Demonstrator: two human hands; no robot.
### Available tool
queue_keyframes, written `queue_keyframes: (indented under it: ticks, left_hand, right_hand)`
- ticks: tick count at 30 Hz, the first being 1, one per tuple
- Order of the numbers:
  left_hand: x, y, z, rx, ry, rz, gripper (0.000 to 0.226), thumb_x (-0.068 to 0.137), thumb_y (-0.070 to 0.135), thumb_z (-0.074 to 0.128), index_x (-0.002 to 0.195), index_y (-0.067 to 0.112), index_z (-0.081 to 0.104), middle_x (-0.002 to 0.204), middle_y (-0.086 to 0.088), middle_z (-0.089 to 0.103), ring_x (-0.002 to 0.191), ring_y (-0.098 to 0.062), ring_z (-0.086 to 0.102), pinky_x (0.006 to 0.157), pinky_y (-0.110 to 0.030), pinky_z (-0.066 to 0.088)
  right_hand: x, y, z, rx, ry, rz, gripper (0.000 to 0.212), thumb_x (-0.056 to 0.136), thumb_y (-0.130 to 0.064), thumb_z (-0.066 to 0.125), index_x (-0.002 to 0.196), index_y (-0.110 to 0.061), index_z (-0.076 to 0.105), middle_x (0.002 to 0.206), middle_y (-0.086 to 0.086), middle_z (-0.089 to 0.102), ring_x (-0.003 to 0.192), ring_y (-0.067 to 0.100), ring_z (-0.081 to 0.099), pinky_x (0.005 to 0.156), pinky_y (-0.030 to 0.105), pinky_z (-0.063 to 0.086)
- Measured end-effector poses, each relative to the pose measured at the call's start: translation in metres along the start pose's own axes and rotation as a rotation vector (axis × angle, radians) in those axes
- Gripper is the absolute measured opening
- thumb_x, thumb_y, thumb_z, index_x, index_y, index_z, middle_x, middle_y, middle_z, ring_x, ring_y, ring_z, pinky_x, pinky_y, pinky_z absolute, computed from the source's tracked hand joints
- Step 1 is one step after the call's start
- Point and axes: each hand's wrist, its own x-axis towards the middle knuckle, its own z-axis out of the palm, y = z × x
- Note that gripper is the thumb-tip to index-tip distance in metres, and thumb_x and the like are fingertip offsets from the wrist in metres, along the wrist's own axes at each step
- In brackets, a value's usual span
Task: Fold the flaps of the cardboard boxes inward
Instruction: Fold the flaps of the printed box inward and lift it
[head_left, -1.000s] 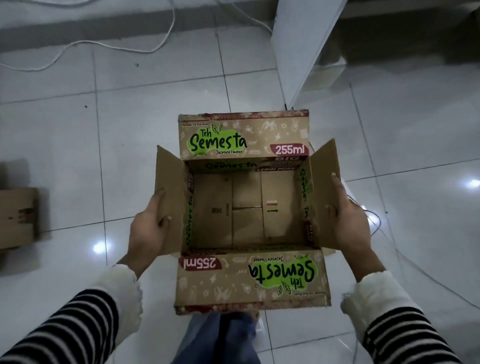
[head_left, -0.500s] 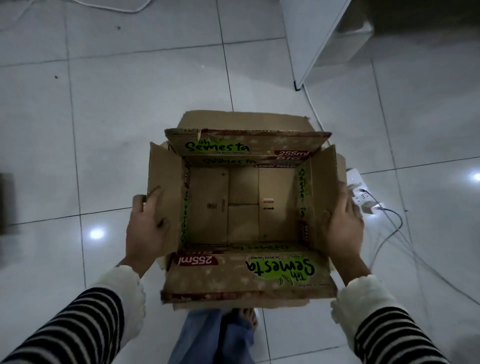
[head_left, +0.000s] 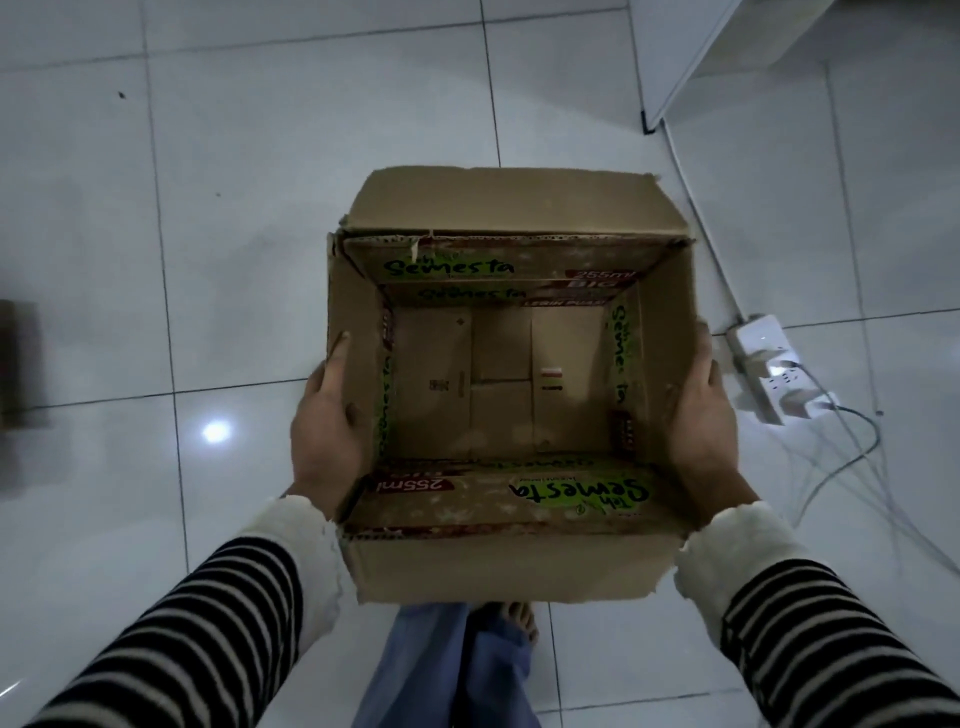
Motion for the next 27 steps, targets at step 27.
queue_keyframes:
  ticks: [27]
  left_hand:
    - [0.025, -0.040, -0.030, 0.136, -0.181, -0.144, 0.072, 0.084, 0.001, 0.042, 0.146, 0.027, 0.015, 0.141, -0.020, 0.028, 0.101, -0.046, 0.055, 0.091, -0.048, 0.050]
  right_hand:
    - [0.014, -0.046, 0.025, -0.109, -0.073, -0.147, 0.090, 0.080, -0.006, 0.056, 0.148, -0.027, 0.002, 0.134, 0.017, 0.035, 0.102, 0.045, 0.045, 0.083, 0.056, 0.046]
